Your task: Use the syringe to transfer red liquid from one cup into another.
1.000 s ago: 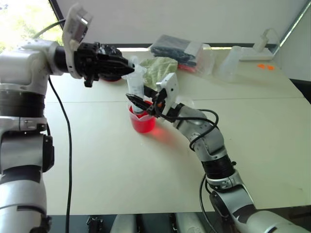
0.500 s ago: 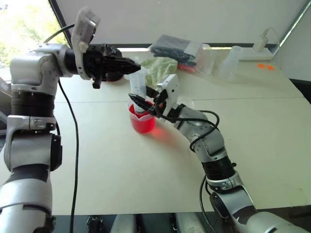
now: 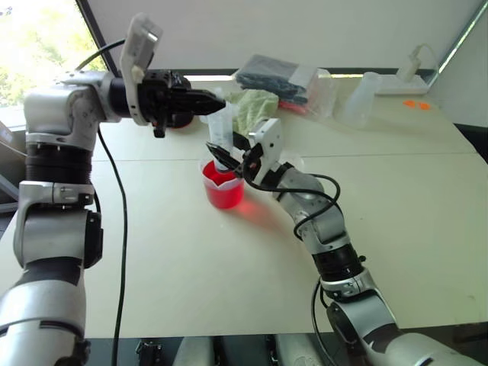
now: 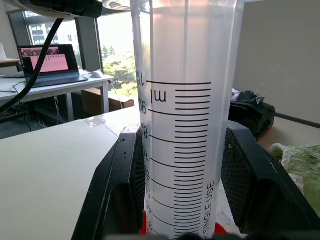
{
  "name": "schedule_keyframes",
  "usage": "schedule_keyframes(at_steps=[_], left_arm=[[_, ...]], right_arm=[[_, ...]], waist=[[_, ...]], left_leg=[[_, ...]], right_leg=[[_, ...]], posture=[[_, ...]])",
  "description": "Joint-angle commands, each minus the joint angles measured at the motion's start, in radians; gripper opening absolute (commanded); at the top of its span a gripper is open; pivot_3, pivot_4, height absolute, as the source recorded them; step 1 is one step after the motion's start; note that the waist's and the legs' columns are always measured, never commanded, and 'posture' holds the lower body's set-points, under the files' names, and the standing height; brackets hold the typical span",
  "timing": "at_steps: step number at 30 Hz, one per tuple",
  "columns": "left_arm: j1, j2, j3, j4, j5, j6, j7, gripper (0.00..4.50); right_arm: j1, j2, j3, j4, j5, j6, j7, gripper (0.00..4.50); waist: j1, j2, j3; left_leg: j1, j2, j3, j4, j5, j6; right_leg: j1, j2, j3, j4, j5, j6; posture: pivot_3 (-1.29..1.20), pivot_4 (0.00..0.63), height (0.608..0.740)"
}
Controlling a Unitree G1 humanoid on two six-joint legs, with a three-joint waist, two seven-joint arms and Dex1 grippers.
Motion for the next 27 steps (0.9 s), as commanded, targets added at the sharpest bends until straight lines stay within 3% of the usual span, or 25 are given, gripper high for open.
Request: schedule_keyframes(at_steps=[1, 27], left_arm=[[-0.026, -0.002, 0.041, -0.051, -0.037, -0.010, 0.005, 0.05], [-0.128, -0.007, 0.085, 0.015, -0.044, -0.066, 0.051, 0.05]], right_arm=[[0.005, 0.014, 0.027, 0.021, -0.030, -0.027, 0.006, 1.54], [0.062, 0.051, 0.064, -0.012, -0.042, -0.007, 0.013, 1.54]], waist=[[0.000, 0.000, 0.000], [0.001, 0.000, 0.000]], left_leg=[[0.000, 0.000, 0.000, 0.000, 0.000, 0.000], [0.000, 0.000, 0.000, 0.000, 0.000, 0.000]], right_leg=[[0.000, 0.000, 0.000, 0.000, 0.000, 0.000], [0.000, 0.000, 0.000, 0.000, 0.000, 0.000]], posture=[[0.00, 0.150, 0.711], [0.00, 0.150, 0.711]])
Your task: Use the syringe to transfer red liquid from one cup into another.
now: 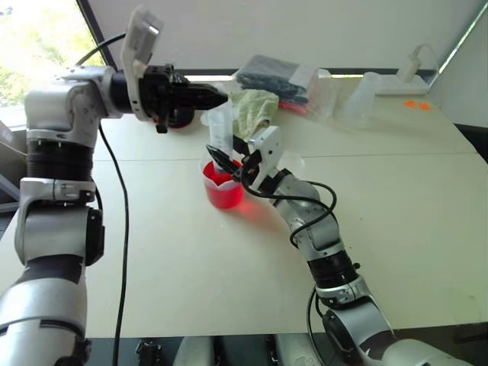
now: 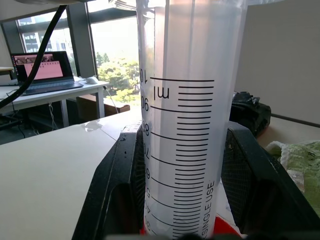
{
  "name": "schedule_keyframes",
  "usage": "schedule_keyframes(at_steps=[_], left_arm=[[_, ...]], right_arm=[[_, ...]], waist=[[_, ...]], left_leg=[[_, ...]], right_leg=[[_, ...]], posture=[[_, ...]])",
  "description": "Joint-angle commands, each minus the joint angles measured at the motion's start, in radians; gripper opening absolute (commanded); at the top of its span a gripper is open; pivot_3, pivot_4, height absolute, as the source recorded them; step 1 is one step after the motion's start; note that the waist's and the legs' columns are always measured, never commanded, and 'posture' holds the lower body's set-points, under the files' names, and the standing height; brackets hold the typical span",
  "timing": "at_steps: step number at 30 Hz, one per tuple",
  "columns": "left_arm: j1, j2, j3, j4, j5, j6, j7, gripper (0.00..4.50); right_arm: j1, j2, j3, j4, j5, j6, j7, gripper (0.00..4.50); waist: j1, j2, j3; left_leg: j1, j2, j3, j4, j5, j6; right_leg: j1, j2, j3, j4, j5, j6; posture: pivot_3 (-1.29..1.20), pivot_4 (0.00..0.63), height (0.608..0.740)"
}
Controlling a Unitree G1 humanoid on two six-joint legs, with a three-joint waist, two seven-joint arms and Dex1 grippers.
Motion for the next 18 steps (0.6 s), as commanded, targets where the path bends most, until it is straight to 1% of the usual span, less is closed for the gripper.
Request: schedule_keyframes(at_steps=[1, 18], left_arm=[[-0.095, 0.004, 0.084, -0.016, -0.038, -0.044, 0.026, 0.05], [-0.108, 0.007, 0.084, 0.001, -0.031, -0.064, 0.023, 0.05]], right_arm=[[0.015, 0.011, 0.065, -0.003, -0.023, 0.016, 0.033, 1.54], [0.014, 0.008, 0.063, 0.005, -0.024, 0.017, 0.035, 1.54]], waist=[[0.000, 0.000, 0.000], [-0.001, 0.000, 0.000]], left_leg=[[0.000, 0.000, 0.000, 0.000, 0.000, 0.000], [0.000, 0.000, 0.000, 0.000, 0.000, 0.000]], right_leg=[[0.000, 0.000, 0.000, 0.000, 0.000, 0.000], [0.000, 0.000, 0.000, 0.000, 0.000, 0.000]], posture=[[0.00, 0.150, 0.711], [0.00, 0.150, 0.711]])
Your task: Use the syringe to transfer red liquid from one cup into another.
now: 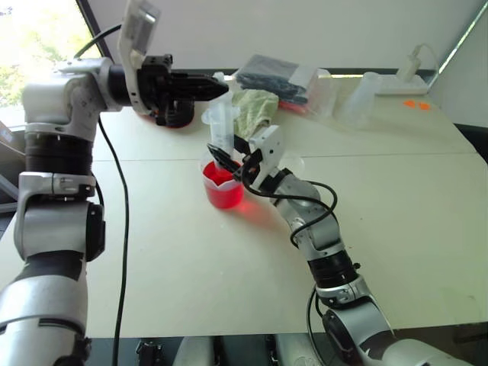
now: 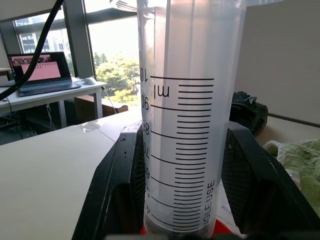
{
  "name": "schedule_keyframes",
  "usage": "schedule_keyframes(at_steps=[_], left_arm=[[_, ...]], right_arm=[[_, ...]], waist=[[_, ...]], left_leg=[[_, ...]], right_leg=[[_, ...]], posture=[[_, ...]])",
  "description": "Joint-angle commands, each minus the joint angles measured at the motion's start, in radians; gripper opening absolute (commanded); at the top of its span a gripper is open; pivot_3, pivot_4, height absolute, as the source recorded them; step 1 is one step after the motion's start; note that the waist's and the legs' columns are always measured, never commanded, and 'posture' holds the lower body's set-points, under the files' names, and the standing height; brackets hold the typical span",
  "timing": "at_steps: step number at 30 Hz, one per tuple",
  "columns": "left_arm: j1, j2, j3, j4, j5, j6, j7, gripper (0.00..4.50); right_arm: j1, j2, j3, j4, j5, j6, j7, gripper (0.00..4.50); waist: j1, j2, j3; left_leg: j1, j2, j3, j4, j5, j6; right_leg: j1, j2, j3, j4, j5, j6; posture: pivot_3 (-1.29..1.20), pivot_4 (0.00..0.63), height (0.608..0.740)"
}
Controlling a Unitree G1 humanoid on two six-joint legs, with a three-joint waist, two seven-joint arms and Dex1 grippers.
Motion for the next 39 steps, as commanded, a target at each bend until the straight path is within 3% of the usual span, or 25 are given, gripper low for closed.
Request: schedule_keyframes(at_steps=[1, 23, 24, 25, 30, 39], left_arm=[[-0.084, 0.010, 0.076, -0.018, -0.031, -0.043, 0.022, 0.05], [-0.052, 0.025, 0.056, -0.041, -0.035, 0.020, 0.012, 0.05], [-0.053, 0.025, 0.056, -0.041, -0.034, 0.024, 0.014, 0.62], [-0.053, 0.026, 0.056, -0.041, -0.033, 0.028, 0.016, 0.86], [-0.032, 0.033, 0.054, -0.069, -0.026, 0.014, 0.010, 2.94], [-0.005, 0.057, 0.061, -0.095, -0.026, 0.022, 0.011, 2.94]], right_arm=[[0.014, 0.008, 0.067, 0.004, -0.024, 0.016, 0.037, 1.54], [-0.002, 0.001, 0.050, 0.011, -0.019, 0.013, 0.038, 1.54], [-0.003, 0.002, 0.048, 0.012, -0.018, 0.013, 0.038, 1.54], [-0.003, 0.002, 0.047, 0.012, -0.017, 0.012, 0.039, 1.54], [-0.007, -0.001, 0.041, 0.013, -0.018, 0.011, 0.044, 1.54], [-0.033, -0.011, 0.016, 0.012, -0.011, 0.007, 0.045, 1.54]], waist=[[0.000, 0.000, 0.000], [0.000, 0.000, 0.000], [-0.001, 0.000, 0.000], [-0.001, 0.000, 0.000], [0.000, 0.000, 0.000], [-0.001, 0.000, 0.000]], left_leg=[[0.000, 0.000, 0.000, 0.000, 0.000, 0.000], [0.000, 0.000, 0.000, 0.000, 0.000, 0.000], [0.000, 0.000, 0.000, 0.000, 0.000, 0.000], [0.000, 0.000, 0.000, 0.000, 0.000, 0.000], [0.000, 0.000, 0.000, 0.000, 0.000, 0.000], [0.000, 0.000, 0.000, 0.000, 0.000, 0.000]], right_leg=[[0.000, 0.000, 0.000, 0.000, 0.000, 0.000], [0.000, 0.000, 0.000, 0.000, 0.000, 0.000], [0.000, 0.000, 0.000, 0.000, 0.000, 0.000], [0.000, 0.000, 0.000, 0.000, 0.000, 0.000], [0.000, 0.000, 0.000, 0.000, 0.000, 0.000], [0.000, 0.000, 0.000, 0.000, 0.000, 0.000]], posture=[[0.00, 0.150, 0.711], [0.00, 0.150, 0.711], [0.00, 0.150, 0.711], [0.00, 0.150, 0.711], [0.00, 0.150, 0.711], [0.00, 0.150, 0.711]])
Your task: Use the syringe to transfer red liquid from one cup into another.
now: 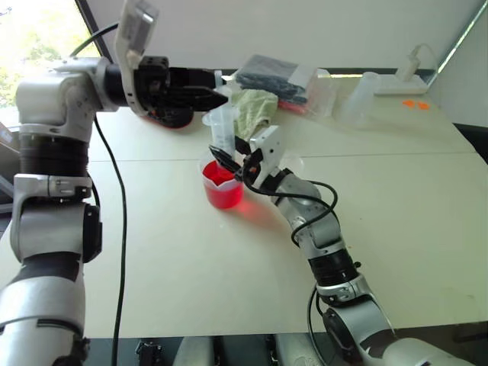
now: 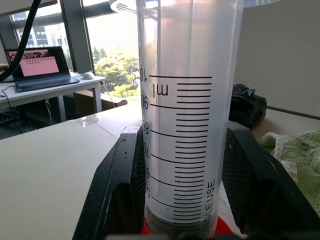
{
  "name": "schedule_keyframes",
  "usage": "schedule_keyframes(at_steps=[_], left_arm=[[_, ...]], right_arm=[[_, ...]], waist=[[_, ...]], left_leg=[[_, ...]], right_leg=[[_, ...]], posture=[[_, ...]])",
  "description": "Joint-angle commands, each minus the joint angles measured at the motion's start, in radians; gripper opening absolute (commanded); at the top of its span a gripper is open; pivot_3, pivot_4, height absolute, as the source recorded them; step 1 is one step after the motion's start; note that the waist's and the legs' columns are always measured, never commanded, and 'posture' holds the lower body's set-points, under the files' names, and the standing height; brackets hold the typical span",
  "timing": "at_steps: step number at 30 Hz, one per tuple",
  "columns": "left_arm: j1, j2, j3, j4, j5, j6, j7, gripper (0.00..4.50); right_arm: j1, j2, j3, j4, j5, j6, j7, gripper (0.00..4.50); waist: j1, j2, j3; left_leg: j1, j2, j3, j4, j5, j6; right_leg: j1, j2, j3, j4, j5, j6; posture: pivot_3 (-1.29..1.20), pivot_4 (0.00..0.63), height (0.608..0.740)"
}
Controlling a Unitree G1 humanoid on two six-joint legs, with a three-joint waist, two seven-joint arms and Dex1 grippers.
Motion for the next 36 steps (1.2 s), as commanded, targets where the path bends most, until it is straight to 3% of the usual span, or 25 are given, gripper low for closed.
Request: schedule_keyframes(at_steps=[1, 20, 27, 36], left_arm=[[-0.012, 0.036, 0.062, -0.048, -0.024, -0.014, 0.020, 2.94], [0.143, 0.164, 0.146, -0.207, -0.109, 0.104, 0.111, 2.94], [0.265, 0.149, 0.228, -0.317, -0.178, 0.149, 0.222, 2.94], [0.296, 0.109, 0.217, -0.341, -0.218, 0.136, 0.269, 2.94]], right_arm=[[-0.021, -0.003, 0.023, -0.011, -0.008, -0.004, 0.030, 1.54], [-0.024, -0.009, -0.012, -0.093, 0.006, 0.015, -0.010, 1.54], [-0.090, -0.022, -0.062, -0.159, 0.022, 0.046, -0.058, 1.54], [-0.161, -0.040, -0.129, -0.223, 0.064, 0.133, -0.102, 1.54]], waist=[[0.000, 0.000, 0.000], [-0.004, 0.000, 0.000], [-0.007, 0.000, 0.000], [0.002, 0.000, 0.000]], left_leg=[[0.000, 0.000, 0.000, 0.000, 0.000, 0.000], [0.000, 0.000, -0.001, 0.000, 0.000, 0.000], [0.001, 0.000, -0.001, 0.000, 0.000, -0.001], [0.001, 0.000, -0.001, 0.001, 0.000, -0.001]], right_leg=[[0.000, 0.000, 0.000, 0.000, 0.000, 0.000], [0.000, 0.000, 0.000, 0.001, 0.000, 0.000], [0.000, 0.000, 0.000, 0.001, 0.000, 0.000], [0.001, 0.000, 0.000, 0.001, 0.000, 0.000]], posture=[[0.00, 0.150, 0.711], [0.00, 0.150, 0.711], [0.00, 0.150, 0.711], [0.00, 0.150, 0.711]])
